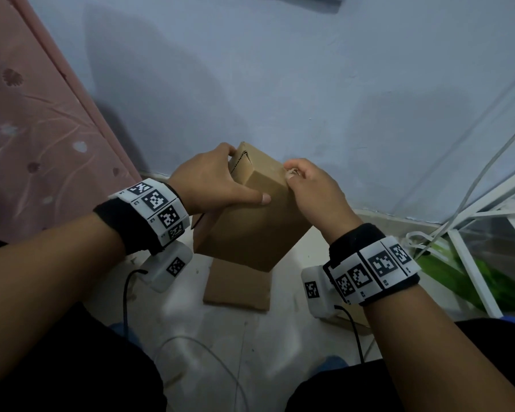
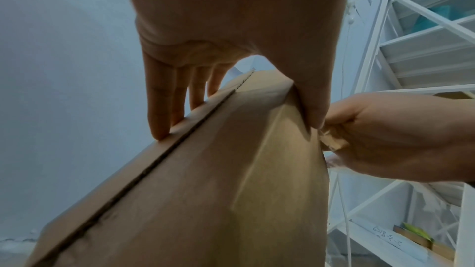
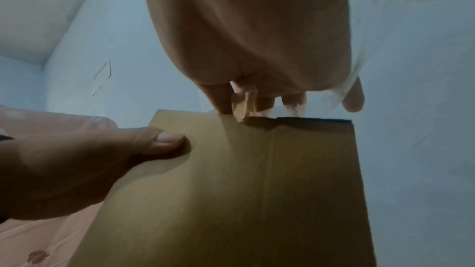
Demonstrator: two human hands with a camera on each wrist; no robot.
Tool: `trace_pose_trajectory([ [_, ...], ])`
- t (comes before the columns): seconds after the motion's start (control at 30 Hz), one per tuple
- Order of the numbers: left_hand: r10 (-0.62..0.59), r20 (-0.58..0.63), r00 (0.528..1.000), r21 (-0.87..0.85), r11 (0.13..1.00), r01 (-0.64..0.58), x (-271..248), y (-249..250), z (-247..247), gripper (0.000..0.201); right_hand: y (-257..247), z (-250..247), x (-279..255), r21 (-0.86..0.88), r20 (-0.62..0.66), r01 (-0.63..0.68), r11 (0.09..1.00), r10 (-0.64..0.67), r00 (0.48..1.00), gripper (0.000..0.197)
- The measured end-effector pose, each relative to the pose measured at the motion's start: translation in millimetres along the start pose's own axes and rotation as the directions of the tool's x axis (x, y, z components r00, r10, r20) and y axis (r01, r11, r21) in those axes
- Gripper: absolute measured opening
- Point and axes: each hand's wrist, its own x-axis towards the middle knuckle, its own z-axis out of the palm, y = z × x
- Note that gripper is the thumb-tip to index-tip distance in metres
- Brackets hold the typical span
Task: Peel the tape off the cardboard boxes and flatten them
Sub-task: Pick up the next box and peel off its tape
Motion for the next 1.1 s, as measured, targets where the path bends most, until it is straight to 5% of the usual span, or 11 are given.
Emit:
trace_pose_trajectory([
  [0.17, 0.014, -0.027, 1.000, 0.040, 0.999, -0.013, 0, -1, 1, 0.116, 2, -4, 1, 0.083, 0.109, -0.037, 0.996, 0.028, 0.994, 0.035],
  [0.3, 0.084, -0.007, 0.996, 0.041, 0.996, -0.084, 5, -6, 3, 0.119, 11, -12, 7, 0.177, -0.191, 0.004, 0.984, 0.031, 0.981, 0.019],
  [0.37, 0.145, 0.105, 0.984, 0.079, 0.985, -0.153, 5, -9, 5, 0.129, 13, -19, 9, 0.324, -0.260, -0.005, 0.946, 0.094, 0.961, 0.035],
  [0.53, 0.271, 0.362, 0.892, 0.128, 0.933, -0.336, -1, -8, 20, 0.111, -3, -13, -2, 0.885, -0.001, -0.049, 0.462, 0.107, 0.994, 0.044],
  [0.8, 0.321, 0.507, 0.800, 0.034, 0.920, -0.391, -11, 1, 35, 0.087, -14, 10, -10, 0.984, 0.164, -0.166, -0.058, -0.043, 0.986, 0.042],
  [0.93, 0.385, 0.511, 0.769, -0.145, 0.920, -0.365, -13, 4, 35, 0.093, -14, 12, -10, 0.978, 0.167, -0.173, -0.118, -0.056, 0.984, 0.040],
  [1.1, 0.363, 0.512, 0.778, -0.393, 0.905, -0.164, -13, 4, 31, 0.095, -10, 8, -9, 0.990, 0.140, -0.140, -0.019, -0.015, 0.990, 0.040],
])
